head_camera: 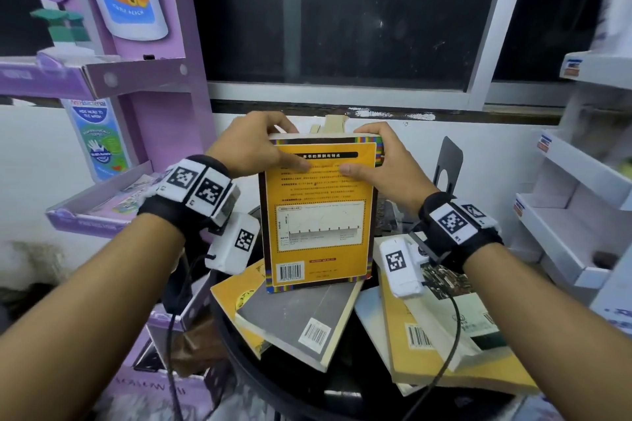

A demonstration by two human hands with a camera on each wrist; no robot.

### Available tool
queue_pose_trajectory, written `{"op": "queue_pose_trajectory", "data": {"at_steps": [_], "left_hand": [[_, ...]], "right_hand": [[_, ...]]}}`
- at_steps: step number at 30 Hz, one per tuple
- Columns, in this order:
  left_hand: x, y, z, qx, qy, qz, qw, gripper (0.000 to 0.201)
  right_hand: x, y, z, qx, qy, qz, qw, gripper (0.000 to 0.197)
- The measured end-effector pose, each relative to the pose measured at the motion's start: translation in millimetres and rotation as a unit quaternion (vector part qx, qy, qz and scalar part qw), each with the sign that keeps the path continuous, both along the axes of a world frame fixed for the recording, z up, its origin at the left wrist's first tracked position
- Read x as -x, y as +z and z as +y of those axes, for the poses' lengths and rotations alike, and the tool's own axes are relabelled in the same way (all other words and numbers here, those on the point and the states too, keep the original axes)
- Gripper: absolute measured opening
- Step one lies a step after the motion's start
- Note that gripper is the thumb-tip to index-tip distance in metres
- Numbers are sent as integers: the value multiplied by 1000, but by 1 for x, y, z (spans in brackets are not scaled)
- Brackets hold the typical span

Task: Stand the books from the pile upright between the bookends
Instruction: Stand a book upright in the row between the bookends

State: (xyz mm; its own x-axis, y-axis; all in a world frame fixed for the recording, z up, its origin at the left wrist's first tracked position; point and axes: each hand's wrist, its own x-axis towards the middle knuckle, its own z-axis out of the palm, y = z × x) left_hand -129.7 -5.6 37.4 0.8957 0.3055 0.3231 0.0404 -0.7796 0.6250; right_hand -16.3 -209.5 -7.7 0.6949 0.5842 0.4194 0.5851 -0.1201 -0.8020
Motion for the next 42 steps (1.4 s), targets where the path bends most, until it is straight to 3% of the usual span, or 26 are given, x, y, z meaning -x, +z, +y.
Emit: {"op": "queue_pose_trajectory", "data": {"at_steps": [3,7,13,16,20,25,31,37,42], "left_hand": [[1,-21,8,166,-17,-83,983,58],[-2,-48,3,334,-28,-166,928,62],[-9,-61,-2,460,-64,-223,857,64],[-10,-62,-5,483,-95,-229,840,56],[-15,-59,-5,483,-125,-216,840,44],[-22,-55,-5,476,-168,-198,841,51],[-37,-41,-16,457,-194,-162,853,57],[-61,-27,-36,378,-198,-124,896,58],[-86,-20,-51,354,-166,-152,908,37]], "right_hand": [[-1,3,1,2,9,10,1000,48],[3,6,2,-15,-5,7,1000,45],[13,14,-3,1,5,-7,1000,42],[19,25,-8,42,41,-12,998,40],[30,39,-14,91,72,-10,993,50],[41,52,-21,102,70,10,992,58],[48,65,-32,107,-17,-54,993,52],[48,78,-54,94,-75,-69,990,48],[42,87,-76,110,-122,-78,983,48]]}}
